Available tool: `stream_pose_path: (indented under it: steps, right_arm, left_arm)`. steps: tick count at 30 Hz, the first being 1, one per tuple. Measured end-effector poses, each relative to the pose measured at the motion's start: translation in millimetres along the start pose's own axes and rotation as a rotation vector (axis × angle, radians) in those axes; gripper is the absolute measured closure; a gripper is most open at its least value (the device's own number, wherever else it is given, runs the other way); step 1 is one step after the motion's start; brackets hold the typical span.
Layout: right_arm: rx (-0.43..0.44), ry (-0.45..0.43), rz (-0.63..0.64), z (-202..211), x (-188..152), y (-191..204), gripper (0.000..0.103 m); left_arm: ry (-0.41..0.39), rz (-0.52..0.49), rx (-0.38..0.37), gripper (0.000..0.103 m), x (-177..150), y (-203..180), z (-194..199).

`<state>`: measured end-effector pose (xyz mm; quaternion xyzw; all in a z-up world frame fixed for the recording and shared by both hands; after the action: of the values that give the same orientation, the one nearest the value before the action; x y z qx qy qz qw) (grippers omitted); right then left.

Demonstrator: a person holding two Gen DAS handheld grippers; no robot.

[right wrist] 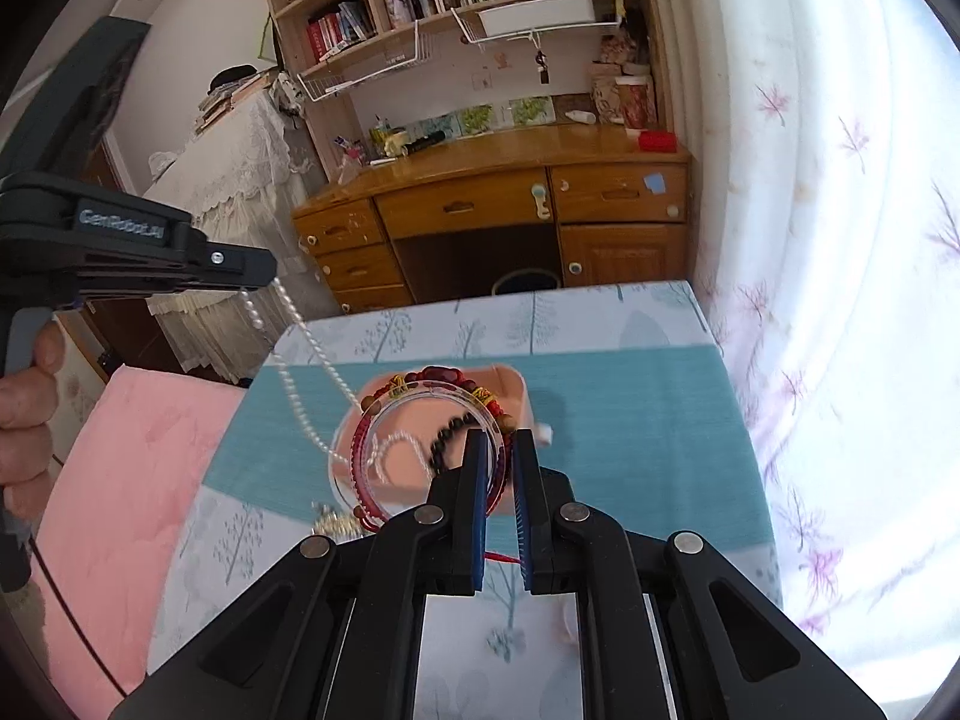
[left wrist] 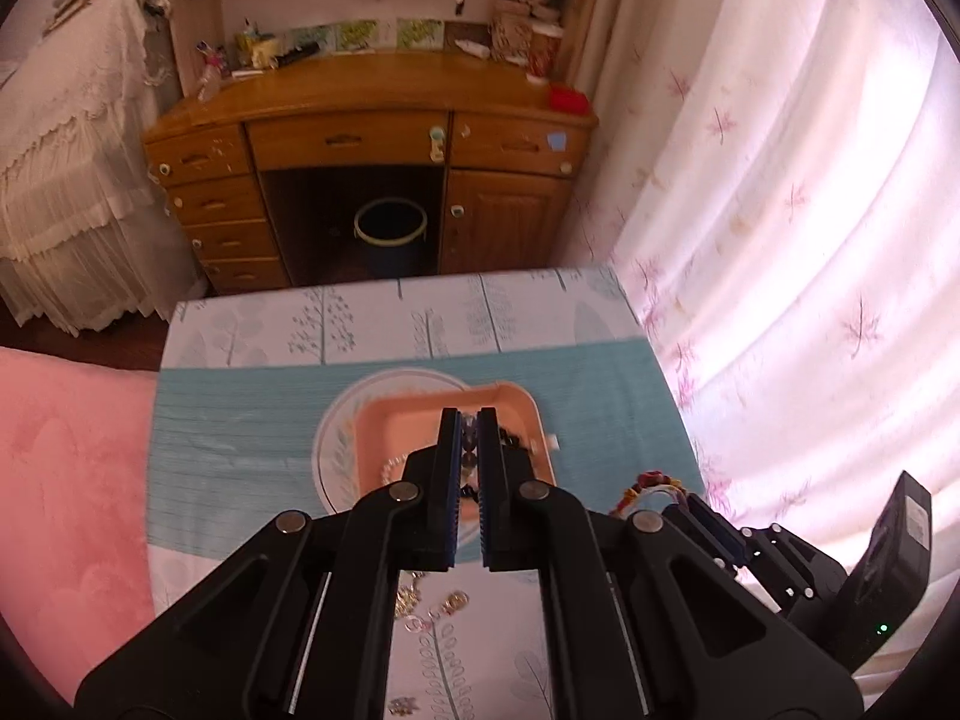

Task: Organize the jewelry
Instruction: 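Carry the red bracelet and pearl necklace into the pink box and release both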

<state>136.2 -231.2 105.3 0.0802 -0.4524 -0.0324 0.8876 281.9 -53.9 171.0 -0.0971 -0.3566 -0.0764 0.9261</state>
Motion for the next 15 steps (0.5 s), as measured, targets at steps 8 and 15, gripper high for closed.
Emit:
stream_pose_path:
  steps: [8,15]
  right_arm:
    - [-0.003,0.061,0.017,-73.6,29.0,31.4,0.095]
    - [-0.032,0.186,0.026,-153.9,13.9,36.6,0.095]
  left_arm:
    - [-0.023,0.022,0.056,0.101,9.3,20.4,-30.4]
    - [0.096,0.042,0.104,0.101,-36.0,25.7,-120.9]
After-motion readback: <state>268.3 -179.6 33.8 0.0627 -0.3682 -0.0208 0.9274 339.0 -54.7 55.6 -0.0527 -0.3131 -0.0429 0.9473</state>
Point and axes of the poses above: each gripper's, at about its wrist camera, not at the fingertips, and z roughly against the way its jaws point, y to its left, x to its top, the point moved 4 cm from there along -z, roughly the way its jaws point, and after that the axes turned 7 degrees about -y, right-handed, at the moved point
